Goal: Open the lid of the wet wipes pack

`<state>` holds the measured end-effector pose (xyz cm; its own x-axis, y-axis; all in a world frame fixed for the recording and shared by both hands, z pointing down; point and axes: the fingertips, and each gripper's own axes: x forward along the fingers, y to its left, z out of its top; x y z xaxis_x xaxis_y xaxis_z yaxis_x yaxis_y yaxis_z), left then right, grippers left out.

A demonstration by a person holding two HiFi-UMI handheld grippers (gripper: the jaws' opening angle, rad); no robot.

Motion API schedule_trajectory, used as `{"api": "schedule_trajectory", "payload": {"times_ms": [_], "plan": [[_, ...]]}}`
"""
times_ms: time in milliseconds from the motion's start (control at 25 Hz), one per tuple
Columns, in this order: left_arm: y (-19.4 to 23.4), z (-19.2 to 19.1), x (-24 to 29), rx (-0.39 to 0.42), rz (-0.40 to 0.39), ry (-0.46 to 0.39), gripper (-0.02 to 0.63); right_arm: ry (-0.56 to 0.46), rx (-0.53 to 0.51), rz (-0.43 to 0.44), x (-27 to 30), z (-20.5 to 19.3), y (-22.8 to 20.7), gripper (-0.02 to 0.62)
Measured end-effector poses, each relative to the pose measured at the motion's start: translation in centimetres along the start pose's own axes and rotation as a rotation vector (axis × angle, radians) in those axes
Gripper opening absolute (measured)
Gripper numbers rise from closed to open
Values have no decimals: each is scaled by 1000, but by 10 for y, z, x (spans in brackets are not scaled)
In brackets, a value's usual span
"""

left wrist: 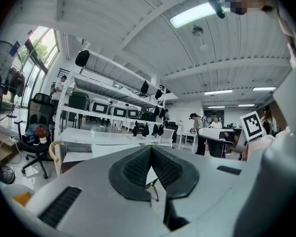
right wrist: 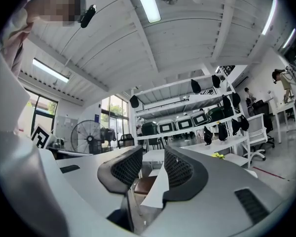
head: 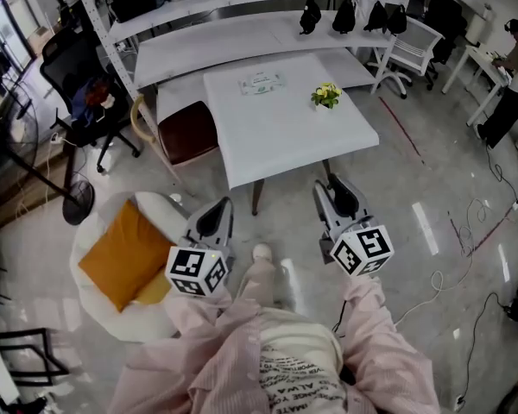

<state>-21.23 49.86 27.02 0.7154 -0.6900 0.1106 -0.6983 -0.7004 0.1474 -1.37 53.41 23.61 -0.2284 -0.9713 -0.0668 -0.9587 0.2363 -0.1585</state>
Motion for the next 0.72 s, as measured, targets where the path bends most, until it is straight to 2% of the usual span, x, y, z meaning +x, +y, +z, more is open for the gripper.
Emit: {"api": "schedule_trajectory", "payload": {"times_ms": [320,720], "plan": [[52,-14,75,-47,14,41,-5,42,11,-2,88,-24,-42,114],[128,0,186,-94,8,71,-5,98,19,-43,210,-41,-106,114]]}}
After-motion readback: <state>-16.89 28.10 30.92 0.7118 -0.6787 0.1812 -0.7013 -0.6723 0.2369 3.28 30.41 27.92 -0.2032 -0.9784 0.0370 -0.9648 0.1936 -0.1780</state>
